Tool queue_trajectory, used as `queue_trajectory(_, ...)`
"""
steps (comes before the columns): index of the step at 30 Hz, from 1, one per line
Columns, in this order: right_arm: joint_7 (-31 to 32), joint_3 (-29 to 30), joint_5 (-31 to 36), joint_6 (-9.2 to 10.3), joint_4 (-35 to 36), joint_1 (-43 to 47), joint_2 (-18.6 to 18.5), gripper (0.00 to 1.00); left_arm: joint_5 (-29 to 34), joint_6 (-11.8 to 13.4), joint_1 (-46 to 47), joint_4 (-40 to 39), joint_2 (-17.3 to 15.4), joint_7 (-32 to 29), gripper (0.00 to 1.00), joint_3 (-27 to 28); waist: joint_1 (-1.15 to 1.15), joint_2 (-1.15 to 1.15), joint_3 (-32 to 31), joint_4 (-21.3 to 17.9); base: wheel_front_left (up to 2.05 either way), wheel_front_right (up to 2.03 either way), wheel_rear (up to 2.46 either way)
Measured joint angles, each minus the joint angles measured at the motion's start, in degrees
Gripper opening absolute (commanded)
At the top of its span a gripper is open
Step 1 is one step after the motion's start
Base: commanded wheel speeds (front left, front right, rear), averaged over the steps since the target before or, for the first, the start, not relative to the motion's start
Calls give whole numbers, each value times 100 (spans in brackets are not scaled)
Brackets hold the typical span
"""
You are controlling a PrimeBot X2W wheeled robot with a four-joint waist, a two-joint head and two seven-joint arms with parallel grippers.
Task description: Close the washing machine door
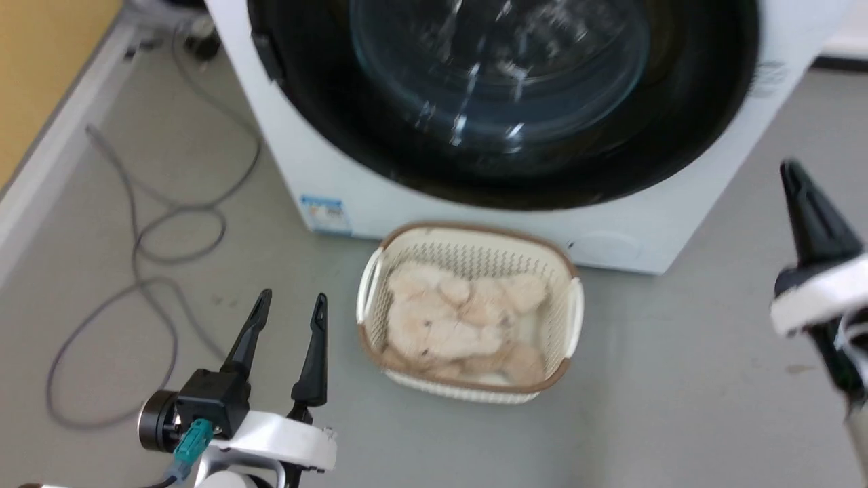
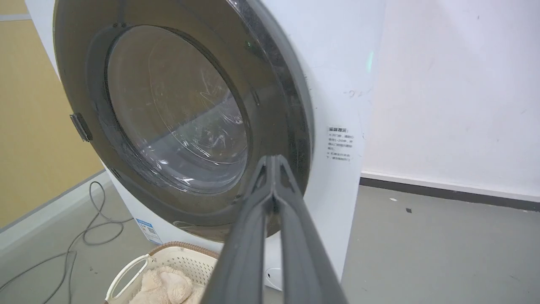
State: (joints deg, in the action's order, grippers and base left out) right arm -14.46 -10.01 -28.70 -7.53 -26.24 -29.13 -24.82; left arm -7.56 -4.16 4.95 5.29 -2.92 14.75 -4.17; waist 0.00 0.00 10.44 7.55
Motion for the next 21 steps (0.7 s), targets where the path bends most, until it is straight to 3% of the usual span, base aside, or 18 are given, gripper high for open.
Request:
queue_trajectory(9, -29, 822, 850, 0, 1106, 1518, 856, 0, -1, -1, -297, 19, 3, 0, 100, 120, 0, 0, -564, -425, 0, 0, 0)
queue_trajectory(17, -29, 1328, 1334, 0, 1900, 2825, 1557, 0, 124, 0, -411, 74, 4, 0, 100, 120, 0, 0, -797, -552, 0, 0, 0)
queue_trajectory(19, -29, 1376, 1390, 0, 2019, 2985, 1690, 100, 149, -1, -421, 86, 4, 0, 100, 120, 0, 0, -805, -566, 0, 0, 0)
queue_trajectory(21, -29, 1379, 1440, 0, 2075, 3053, 1757, 100, 168, -3, -436, 90, 4, 0, 100, 121, 0, 0, -808, -574, 0, 0, 0)
